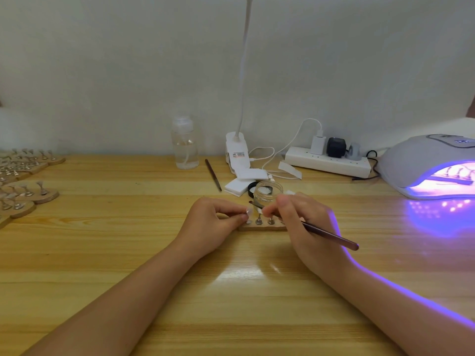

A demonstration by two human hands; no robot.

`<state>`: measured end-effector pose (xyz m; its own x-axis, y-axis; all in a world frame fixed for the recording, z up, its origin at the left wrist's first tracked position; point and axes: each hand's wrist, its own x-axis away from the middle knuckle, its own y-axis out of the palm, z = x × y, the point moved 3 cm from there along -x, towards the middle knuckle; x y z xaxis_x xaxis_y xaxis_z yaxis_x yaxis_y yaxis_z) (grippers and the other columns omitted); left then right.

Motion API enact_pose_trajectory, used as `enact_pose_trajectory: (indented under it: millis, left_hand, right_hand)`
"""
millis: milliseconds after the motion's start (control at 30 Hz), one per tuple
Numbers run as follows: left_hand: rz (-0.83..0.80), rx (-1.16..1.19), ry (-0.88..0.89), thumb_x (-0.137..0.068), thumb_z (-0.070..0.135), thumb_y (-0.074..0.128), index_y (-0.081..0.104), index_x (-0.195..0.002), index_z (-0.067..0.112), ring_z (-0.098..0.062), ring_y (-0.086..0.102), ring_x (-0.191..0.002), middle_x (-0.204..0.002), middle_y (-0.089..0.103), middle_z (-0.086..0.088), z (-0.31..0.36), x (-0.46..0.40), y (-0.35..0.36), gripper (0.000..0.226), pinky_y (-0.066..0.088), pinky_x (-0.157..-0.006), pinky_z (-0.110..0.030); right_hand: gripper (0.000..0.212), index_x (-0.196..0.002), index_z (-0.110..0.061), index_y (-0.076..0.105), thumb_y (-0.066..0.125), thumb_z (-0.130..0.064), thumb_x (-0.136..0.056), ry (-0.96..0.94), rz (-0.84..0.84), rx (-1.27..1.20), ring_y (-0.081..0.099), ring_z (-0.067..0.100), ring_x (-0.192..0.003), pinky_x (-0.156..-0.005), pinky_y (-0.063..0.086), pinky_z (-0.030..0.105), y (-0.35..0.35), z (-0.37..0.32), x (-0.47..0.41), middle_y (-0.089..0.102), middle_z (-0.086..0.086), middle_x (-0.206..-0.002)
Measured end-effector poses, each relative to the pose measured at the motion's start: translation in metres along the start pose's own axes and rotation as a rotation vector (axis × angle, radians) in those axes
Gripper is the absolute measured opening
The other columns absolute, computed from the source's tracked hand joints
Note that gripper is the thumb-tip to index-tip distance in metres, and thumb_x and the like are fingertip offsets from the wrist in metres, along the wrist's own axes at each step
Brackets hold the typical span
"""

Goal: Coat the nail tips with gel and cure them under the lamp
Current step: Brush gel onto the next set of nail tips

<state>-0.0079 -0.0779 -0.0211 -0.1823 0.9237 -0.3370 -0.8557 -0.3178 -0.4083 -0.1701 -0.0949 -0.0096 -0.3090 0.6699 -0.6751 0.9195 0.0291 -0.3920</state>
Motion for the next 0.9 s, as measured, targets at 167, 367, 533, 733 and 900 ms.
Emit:
enact_pose_trajectory:
  millis: [167,367,533,733,900]
  left_hand:
    - [0.001,0.006,0.002,-0.076,0.007,0.071,0.074,-0.082,0.017,0.005,0.062,-0.075,-0.078,0.068,0.015,0.0005,0.0007,-0.0005,0.012,0.045,-0.072,-0.007]
    - [0.014,0.0,0.005,-0.079,0.006,0.067,0.072,-0.081,0.02,0.019,0.057,-0.074,-0.073,0.061,0.028,0.0,-0.0009,-0.0007,0.016,0.041,-0.069,0.001]
    - [0.007,0.032,0.016,-0.082,0.002,0.063,0.069,-0.077,0.028,0.019,0.057,-0.075,-0.074,0.063,0.025,0.0009,-0.0002,-0.0024,0.026,0.04,-0.068,0.001]
    - [-0.03,0.006,0.073,-0.083,0.002,0.061,0.066,-0.075,0.031,0.015,0.057,-0.078,-0.08,0.065,0.019,0.0045,0.0004,-0.0005,0.031,0.04,-0.072,-0.001]
    - [-0.079,-0.022,0.048,-0.086,0.003,0.058,0.067,-0.079,0.033,0.014,0.058,-0.076,-0.079,0.064,0.02,0.0033,0.0001,0.0016,0.032,0.041,-0.071,-0.001]
  right_hand:
    - [0.045,-0.063,-0.022,0.068,0.037,-0.043,-0.088,0.04,-0.011,-0.125,0.063,0.006,-0.067,-0.068,0.049,0.027,-0.0007,0.0001,0.0019,0.067,-0.008,-0.066]
    - [0.038,-0.071,-0.027,0.065,0.035,-0.042,-0.089,0.039,0.035,-0.065,0.06,0.011,-0.074,-0.072,0.048,0.032,-0.0023,-0.0002,-0.0013,0.065,-0.01,-0.071]
    - [0.04,-0.07,-0.028,0.065,0.033,-0.044,-0.088,0.097,0.038,-0.102,0.061,0.011,-0.076,-0.076,0.049,0.035,-0.0038,0.0029,-0.0026,0.066,-0.012,-0.077]
    - [0.038,-0.072,-0.029,0.065,0.034,-0.043,-0.088,0.053,0.011,-0.051,0.06,0.011,-0.075,-0.073,0.047,0.032,-0.0027,0.0019,-0.0027,0.065,-0.011,-0.076]
    - [0.036,-0.07,-0.032,0.063,0.035,-0.043,-0.089,0.035,0.006,-0.023,0.059,0.008,-0.075,-0.069,0.045,0.023,-0.0024,0.0016,-0.0023,0.065,-0.014,-0.076]
